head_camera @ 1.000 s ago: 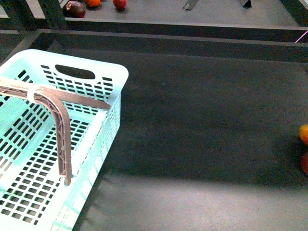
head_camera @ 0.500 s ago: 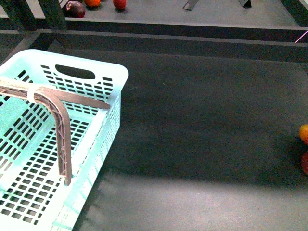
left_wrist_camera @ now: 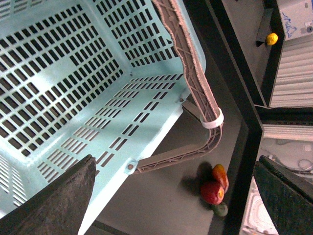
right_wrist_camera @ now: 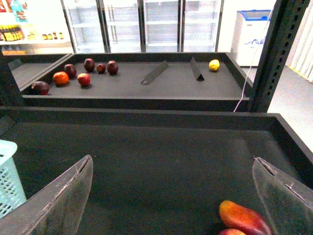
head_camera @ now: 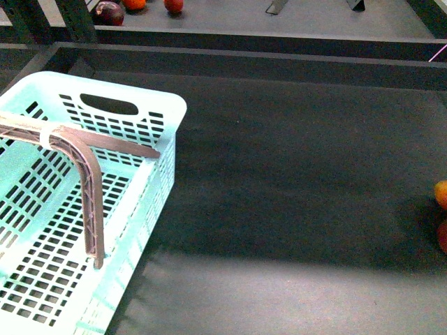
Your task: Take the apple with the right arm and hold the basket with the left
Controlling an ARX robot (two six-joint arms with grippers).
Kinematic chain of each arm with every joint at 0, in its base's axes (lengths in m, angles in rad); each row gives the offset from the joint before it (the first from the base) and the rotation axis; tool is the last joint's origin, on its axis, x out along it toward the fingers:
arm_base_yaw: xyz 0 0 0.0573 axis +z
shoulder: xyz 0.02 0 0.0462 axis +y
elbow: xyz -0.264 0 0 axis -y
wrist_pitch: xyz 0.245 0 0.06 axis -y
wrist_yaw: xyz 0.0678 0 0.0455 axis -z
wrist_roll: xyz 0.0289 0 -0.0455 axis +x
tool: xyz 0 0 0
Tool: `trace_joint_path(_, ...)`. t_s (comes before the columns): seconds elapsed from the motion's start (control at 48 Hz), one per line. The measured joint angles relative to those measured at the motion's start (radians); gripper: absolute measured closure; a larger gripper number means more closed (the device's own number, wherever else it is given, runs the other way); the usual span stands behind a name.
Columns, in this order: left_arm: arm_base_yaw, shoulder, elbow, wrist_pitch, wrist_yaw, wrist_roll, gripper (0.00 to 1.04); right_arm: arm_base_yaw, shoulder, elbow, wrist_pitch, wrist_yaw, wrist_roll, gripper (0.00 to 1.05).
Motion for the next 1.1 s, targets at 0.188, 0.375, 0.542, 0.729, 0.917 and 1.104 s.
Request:
trace_joint_path(0.188, -0.060, 0.306, 0.064, 0.224, -0.069, -0.176, 0.07, 0.000, 0.000, 0.000, 0.000, 0.000, 0.000, 0.09)
trace_joint_path(0.375, -0.064, 0.534, 0.180, 0.288, -0.113, -0.268, 0.07, 0.000, 0.000, 0.000, 0.000, 0.000, 0.000, 0.09)
trace_joint_path(0.542, -0.049, 0.694, 0.262, 0.311, -0.134, -0.317, 0.07, 0.000, 0.000, 0.000, 0.000, 0.000, 0.000, 0.09)
trace_joint_path(0.729, -0.048, 0.801, 0.312, 0.343, -0.145, -0.332, 0.07, 0.000, 0.000, 0.000, 0.000, 0.000, 0.000, 0.09)
trace_joint_path(0.917, -0.045, 0.869, 0.315, 0.361, -0.165, -0.337, 0.08, 0.000, 0.000, 0.000, 0.000, 0.000, 0.000, 0.09)
trace_joint_path(1.104, -0.043, 0.888, 0.318, 0.372, -0.168, -0.343, 0.40, 0.000, 0.000, 0.000, 0.000, 0.000, 0.000, 0.09)
